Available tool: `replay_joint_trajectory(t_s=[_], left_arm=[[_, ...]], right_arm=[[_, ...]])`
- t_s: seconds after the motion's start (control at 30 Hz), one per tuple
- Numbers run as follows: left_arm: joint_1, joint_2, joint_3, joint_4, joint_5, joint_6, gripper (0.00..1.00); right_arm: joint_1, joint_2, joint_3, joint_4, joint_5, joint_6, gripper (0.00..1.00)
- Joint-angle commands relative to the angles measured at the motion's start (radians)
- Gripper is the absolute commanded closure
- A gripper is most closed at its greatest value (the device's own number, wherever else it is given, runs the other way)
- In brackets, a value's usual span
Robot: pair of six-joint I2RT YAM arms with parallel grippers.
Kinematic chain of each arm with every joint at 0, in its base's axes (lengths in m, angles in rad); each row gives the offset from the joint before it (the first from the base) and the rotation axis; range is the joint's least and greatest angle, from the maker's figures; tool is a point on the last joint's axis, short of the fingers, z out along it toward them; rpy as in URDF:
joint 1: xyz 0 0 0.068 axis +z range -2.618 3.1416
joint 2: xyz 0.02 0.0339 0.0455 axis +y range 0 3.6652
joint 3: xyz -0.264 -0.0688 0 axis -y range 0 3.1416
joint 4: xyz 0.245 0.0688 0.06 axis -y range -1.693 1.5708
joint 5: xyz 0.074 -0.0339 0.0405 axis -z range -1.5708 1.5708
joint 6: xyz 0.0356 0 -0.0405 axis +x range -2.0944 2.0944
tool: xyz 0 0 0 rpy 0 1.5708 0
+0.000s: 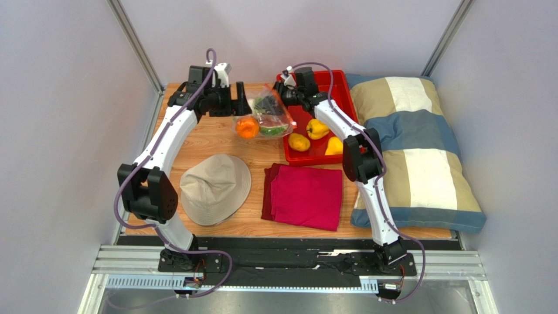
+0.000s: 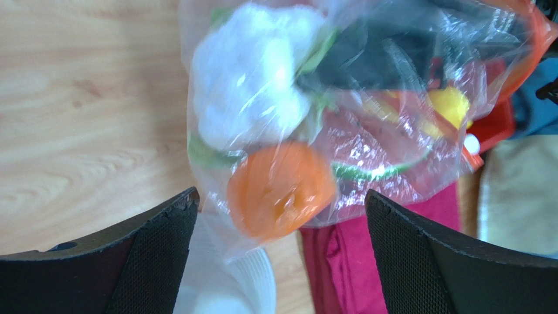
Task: Open the zip-top bag and remove the fake food
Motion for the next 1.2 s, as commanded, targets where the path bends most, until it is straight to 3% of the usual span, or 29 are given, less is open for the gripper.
replay_joint_trajectory(t_s=[0.0,0.17,0.4,0.73,0.83,0.93,0.97,1.03,1.17], left_arm=[[0.112,-0.063,-0.114,0.105,0.260,-0.145,0.01],[0.135,-0.064,-0.239,0.283,0.444,-0.234,0.01],[0.133,-0.012,-0.280,0.462,0.546,-0.359,0.01],[0.130,0.069,-0.240,0.403,0.518,-0.335,0.01],[0.135,0.086,-0.208,0.337,0.484,-0.289,0.19],[0.150,0.105,-0.170,0.210,0.408,-0.220,0.69],[0.162,0.111,-0.154,0.167,0.348,-0.197,0.91],[0.178,0.134,-0.116,0.086,0.316,-0.139,1.00],[0.233,0.161,-0.096,0.073,0.315,-0.116,1.00]], right_arm=[[-0.003,-0.004,0.076,0.135,-0.011,0.085,1.00],[0.000,-0.002,0.070,0.173,-0.021,0.107,1.00],[0.022,-0.021,0.040,0.184,-0.005,0.107,1.00],[0.052,-0.048,0.025,0.239,0.071,0.180,1.00],[0.058,-0.073,-0.004,0.244,0.077,0.182,1.00],[0.052,-0.096,-0.036,0.227,0.060,0.154,1.00],[0.048,-0.098,-0.041,0.222,0.049,0.148,1.00],[0.032,-0.101,-0.045,0.180,0.016,0.116,1.00],[0.019,-0.122,-0.059,0.088,0.002,0.004,1.00]])
